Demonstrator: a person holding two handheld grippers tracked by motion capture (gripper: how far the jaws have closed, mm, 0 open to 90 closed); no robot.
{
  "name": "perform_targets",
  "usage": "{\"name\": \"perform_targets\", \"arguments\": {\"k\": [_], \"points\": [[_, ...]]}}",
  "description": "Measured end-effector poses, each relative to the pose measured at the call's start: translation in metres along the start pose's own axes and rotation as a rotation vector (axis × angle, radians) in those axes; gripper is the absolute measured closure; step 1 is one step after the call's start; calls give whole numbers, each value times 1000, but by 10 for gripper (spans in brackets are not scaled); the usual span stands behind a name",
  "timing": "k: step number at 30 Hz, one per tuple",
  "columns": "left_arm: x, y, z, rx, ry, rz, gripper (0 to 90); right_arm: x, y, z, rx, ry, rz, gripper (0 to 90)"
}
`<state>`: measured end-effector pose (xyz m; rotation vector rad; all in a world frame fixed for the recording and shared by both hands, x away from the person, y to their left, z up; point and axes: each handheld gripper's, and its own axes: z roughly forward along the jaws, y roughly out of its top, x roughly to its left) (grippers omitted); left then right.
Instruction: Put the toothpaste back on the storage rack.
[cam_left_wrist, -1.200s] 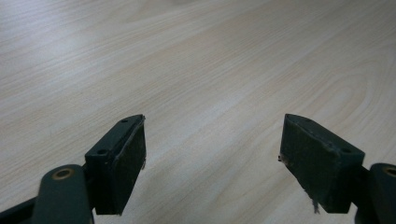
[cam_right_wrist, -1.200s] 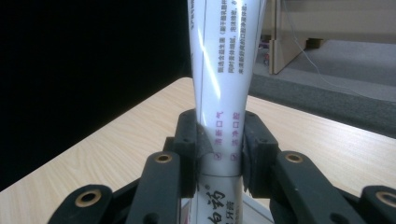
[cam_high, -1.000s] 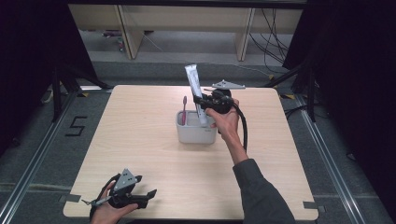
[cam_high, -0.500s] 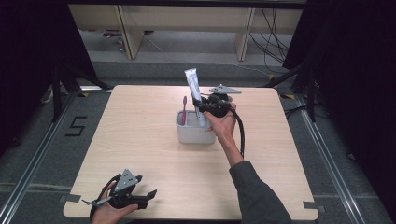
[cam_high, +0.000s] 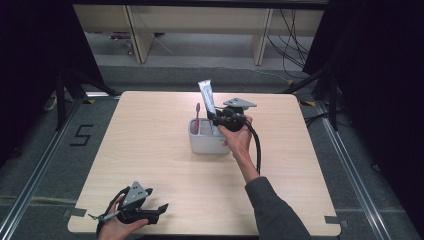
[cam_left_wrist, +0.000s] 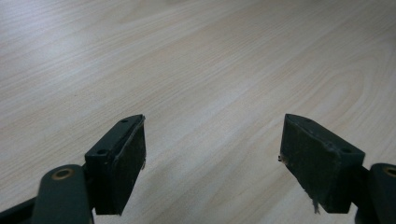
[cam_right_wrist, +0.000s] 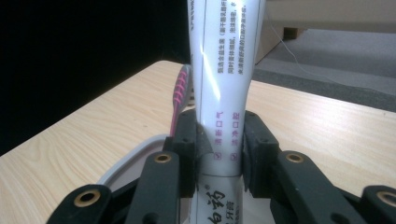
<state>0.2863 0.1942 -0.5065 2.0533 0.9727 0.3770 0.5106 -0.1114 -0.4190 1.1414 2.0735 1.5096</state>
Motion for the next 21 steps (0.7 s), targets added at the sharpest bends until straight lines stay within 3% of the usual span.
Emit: {"name": "perform_targets", "arguments": {"k": [3, 4, 6, 7, 12, 14, 16, 18, 21], "points": [[0, 0, 0, -1, 0, 0, 221, -1, -3, -1, 14, -14, -2, 711], [0, 0, 0, -1, 0, 0, 221, -2, -3, -1, 4, -29, -34, 711], [0, 0, 0, -5, 0, -4, 221, 0, -5, -1, 18, -19, -6, 711], [-1, 0, 1, -9, 0, -8, 221, -1, -5, -1, 19, -18, -34, 711], [-2, 0, 2, -21, -2, -22, 221, 0, -9, 0, 29, -28, -29, 709], [-1, 0, 1, -5, -1, -4, 221, 0, -10, 0, 38, -32, -46, 707], [-3, 0, 2, -26, -3, -28, 221, 0, -10, 0, 34, -29, -57, 706], [-2, 0, 1, -17, -1, -20, 221, 2, -11, -1, 47, -34, -32, 705], [-3, 0, 2, -28, -2, -29, 221, 1, -12, -1, 61, -34, -53, 704]]}}
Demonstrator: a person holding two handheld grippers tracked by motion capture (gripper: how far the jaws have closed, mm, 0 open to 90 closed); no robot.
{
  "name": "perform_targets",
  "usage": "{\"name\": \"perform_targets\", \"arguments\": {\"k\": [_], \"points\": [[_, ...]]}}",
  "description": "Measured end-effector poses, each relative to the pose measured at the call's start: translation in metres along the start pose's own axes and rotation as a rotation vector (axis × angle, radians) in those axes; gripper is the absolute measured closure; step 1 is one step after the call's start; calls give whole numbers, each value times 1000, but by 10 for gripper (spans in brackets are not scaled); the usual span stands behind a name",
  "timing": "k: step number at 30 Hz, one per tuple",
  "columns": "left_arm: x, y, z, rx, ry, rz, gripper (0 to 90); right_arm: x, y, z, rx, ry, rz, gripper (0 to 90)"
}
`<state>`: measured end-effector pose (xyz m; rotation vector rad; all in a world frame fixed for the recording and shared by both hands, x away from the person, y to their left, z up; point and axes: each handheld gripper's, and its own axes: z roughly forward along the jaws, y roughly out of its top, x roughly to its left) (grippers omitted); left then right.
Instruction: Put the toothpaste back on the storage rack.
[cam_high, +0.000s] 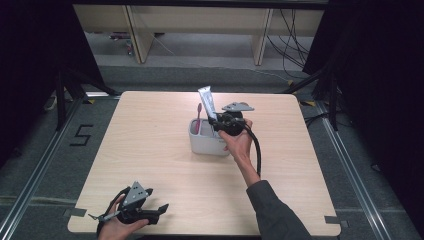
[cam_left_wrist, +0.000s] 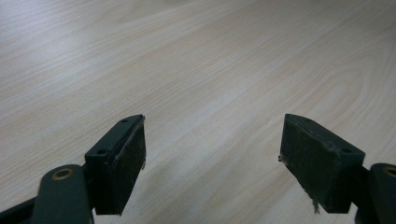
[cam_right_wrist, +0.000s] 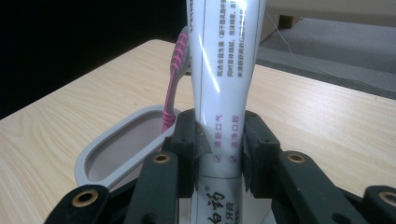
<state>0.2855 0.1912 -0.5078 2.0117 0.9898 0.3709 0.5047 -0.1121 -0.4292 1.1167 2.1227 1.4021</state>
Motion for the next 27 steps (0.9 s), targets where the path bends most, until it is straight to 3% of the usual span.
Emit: {"name": "perform_targets", "arguments": {"k": [1, 5, 6, 7, 14, 15, 18, 19, 20, 21, 22, 26, 27], "points": [[2, 0, -1, 23, 0, 26, 221, 0, 0, 0, 8, -6, 1, 704], [2, 0, -1, 20, 1, 23, 221, -1, -2, 0, 4, 12, 2, 702], [0, 0, 0, 0, -1, 1, 220, -1, -2, 0, 5, 2, -4, 701], [0, 0, 0, 2, -1, 2, 221, 0, -2, -1, 10, 4, 21, 701], [2, 0, -1, 24, -3, 28, 220, 1, -4, -2, 43, 14, -22, 691], [2, 0, -1, 26, -4, 29, 221, 0, -4, -3, 35, -4, -46, 685], [2, 0, -1, 25, -4, 28, 220, 1, -5, -4, 61, 15, -15, 649], [2, 0, -1, 23, -1, 27, 220, 2, -5, -5, 65, 22, -10, 730], [2, 0, -1, 22, 4, 24, 220, 1, -5, -7, 32, 41, -15, 711], [1, 0, -1, 20, 4, 23, 221, 1, -4, -10, 32, 34, -7, 706], [1, 0, -1, 15, 1, 16, 220, 1, -3, -12, 18, 26, -33, 684], [1, -1, 0, 17, -6, 19, 220, 3, -2, -21, 56, 10, -72, 626], [1, -1, 0, 17, -6, 19, 220, 5, -3, -22, 67, 8, -53, 609]]}}
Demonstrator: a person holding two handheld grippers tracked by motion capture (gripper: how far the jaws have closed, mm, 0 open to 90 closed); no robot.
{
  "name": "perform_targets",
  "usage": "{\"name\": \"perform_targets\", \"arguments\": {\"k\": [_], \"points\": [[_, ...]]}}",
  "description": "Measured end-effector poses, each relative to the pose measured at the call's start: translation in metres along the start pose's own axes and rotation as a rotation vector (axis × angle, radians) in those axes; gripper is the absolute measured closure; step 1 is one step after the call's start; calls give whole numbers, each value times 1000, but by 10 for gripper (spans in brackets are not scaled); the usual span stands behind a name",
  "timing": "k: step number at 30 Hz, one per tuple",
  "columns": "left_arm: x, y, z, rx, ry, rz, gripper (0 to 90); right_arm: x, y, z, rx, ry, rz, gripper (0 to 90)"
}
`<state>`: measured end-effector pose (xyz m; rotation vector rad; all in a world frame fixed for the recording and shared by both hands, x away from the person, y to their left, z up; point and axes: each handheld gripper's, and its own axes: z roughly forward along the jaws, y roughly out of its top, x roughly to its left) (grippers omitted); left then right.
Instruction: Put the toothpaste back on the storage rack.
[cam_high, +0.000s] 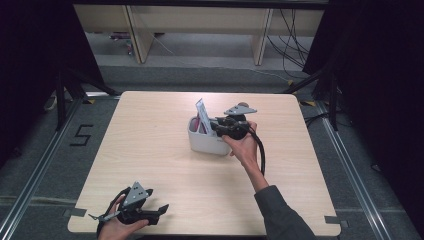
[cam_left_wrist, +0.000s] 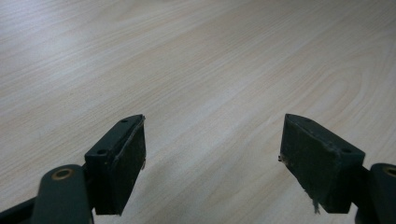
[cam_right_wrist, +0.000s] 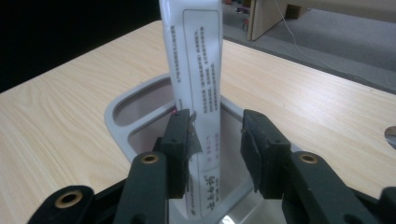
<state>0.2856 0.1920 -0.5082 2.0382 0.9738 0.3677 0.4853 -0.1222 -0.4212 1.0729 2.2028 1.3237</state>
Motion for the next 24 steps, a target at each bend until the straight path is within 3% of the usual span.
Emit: {"name": "perform_targets", "arguments": {"k": [1, 2, 3, 4, 7, 9, 10, 11, 12, 14, 15, 16, 21, 24], "points": [[0, 0, 0, 0, 0, -1, 220, -2, -1, -1, 0, 3, -22, 595], [0, 0, 0, -3, 2, 0, 220, 0, -3, -2, -2, -1, 3, 583], [0, 0, 0, -5, 1, -1, 220, -3, -4, -3, -8, 11, -23, 568], [0, 0, 0, -3, 0, -3, 220, -1, -5, -6, -8, 5, 4, 552], [0, -1, 1, -3, 1, -2, 220, -4, -6, -14, -20, 13, -12, 511], [0, 0, 1, -2, 1, -2, 220, -4, -7, -20, -23, 9, 8, 490], [0, 0, 0, -3, 1, -1, 220, -6, -6, -23, -31, 5, -10, 481], [0, 0, 0, -3, 1, -1, 220, -4, -7, -27, -23, 15, 15, 470], [0, 0, 0, -3, 1, -1, 220, -7, -7, -30, -22, 7, -15, 464], [0, 0, 1, -1, 2, -1, 220, -6, -9, -37, -19, 7, 20, 451], [0, 0, 1, -5, 3, -6, 220, -9, -9, -40, -20, 5, -2, 443], [0, 0, 1, -6, 3, -6, 220, -8, -11, -41, -14, 31, 33, 436], [0, 0, 1, -8, 5, -8, 220, -15, -19, -53, -3, 26, 24, 409], [0, 0, 1, -8, 5, -9, 220, -18, -24, -59, 14, 17, 53, 407]]}}
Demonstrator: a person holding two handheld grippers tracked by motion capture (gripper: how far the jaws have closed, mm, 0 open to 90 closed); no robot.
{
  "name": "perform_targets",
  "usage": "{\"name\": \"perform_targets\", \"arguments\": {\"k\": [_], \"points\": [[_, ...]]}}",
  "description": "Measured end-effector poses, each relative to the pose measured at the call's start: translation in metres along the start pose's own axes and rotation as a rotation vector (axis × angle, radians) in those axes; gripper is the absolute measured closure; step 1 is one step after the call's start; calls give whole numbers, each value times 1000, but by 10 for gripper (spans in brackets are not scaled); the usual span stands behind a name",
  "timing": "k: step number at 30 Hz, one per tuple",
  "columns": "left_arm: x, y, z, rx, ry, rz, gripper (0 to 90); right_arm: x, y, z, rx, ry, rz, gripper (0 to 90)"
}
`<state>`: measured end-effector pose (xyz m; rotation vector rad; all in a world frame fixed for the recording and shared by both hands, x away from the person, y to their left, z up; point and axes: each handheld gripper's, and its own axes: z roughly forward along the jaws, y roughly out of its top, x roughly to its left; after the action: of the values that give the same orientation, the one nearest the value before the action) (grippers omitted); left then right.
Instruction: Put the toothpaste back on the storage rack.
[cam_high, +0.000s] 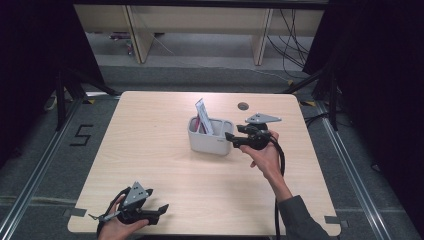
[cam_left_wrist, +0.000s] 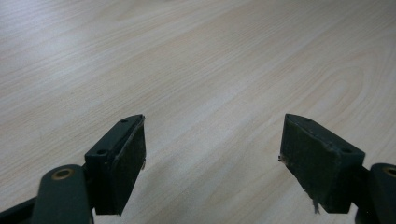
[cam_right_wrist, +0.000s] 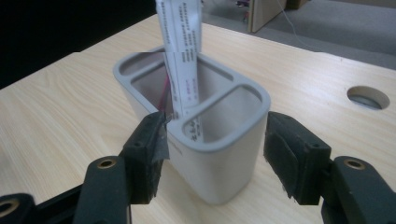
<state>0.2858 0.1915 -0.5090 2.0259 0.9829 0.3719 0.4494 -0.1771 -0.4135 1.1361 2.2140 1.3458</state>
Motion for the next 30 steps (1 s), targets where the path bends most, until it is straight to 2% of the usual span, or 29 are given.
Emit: {"name": "perform_targets", "arguments": {"k": [3, 4, 6, 7, 10, 11, 12, 13, 14, 15, 16, 17, 19, 20, 21, 22, 23, 24, 25, 27, 28, 29, 30], "points": [[0, 0, 0, -2, 0, 1, 220, -4, -5, -3, -1, -6, -2, 402], [1, 0, 0, 0, -1, 0, 220, -7, -6, -3, -14, -18, -24, 401], [0, 1, -1, 2, 1, 1, 220, -7, -9, -7, 9, -11, 13, 399], [0, 1, -1, 1, 1, 2, 220, -9, -10, -8, -7, -22, -8, 399], [1, 1, -2, 10, 2, 11, 220, -9, -13, -13, 0, -14, 16, 396], [1, 1, -2, 8, 2, 8, 220, -11, -14, -14, 6, -11, -4, 394], [1, 1, -2, 9, 2, 10, 220, -9, -15, -16, 2, -15, 27, 393], [1, 1, -2, 8, 2, 10, 220, -12, -16, -16, -3, -13, -6, 392], [2, 1, -2, 14, 2, 15, 220, -10, -16, -19, 17, -14, 25, 390], [2, 0, -1, 11, 3, 13, 220, -13, -17, -19, 1, -11, -18, 388], [3, 0, -1, 16, 12, 22, 220, -11, -18, -20, 4, -10, 4, 386], [2, 0, -2, 22, 11, 18, 220, -11, -20, -21, 1, -11, 4, 384], [2, 0, -2, 20, 8, 17, 220, -12, -22, -25, 10, -25, -21, 380], [1, 0, -1, 12, 1, 14, 220, -10, -23, -25, 13, -8, 5, 378], [1, 0, -2, 15, 4, 17, 219, -10, -26, -26, 12, -15, 14, 376], [1, 0, -2, 15, 1, 17, 220, -10, -27, -27, 22, -19, 9, 373], [1, 0, -2, 15, 2, 16, 220, -11, -28, -27, 15, -12, -22, 371], [2, 0, -2, 12, 0, 17, 219, -9, -29, -28, 26, -10, 12, 367], [2, 0, -2, 17, 5, 16, 219, -11, -31, -29, 28, -14, -16, 362], [2, 0, -2, 14, 5, 15, 219, -8, -33, -30, 37, -15, 9, 358], [3, 0, -3, 20, -1, 19, 219, -10, -34, -29, 32, -7, -10, 355], [3, 0, -3, 19, -1, 18, 219, -7, -36, -30, 44, -2, 39, 353], [2, 0, -3, 18, 0, 17, 219, -10, -37, -29, 28, 0, -2, 349]]}}
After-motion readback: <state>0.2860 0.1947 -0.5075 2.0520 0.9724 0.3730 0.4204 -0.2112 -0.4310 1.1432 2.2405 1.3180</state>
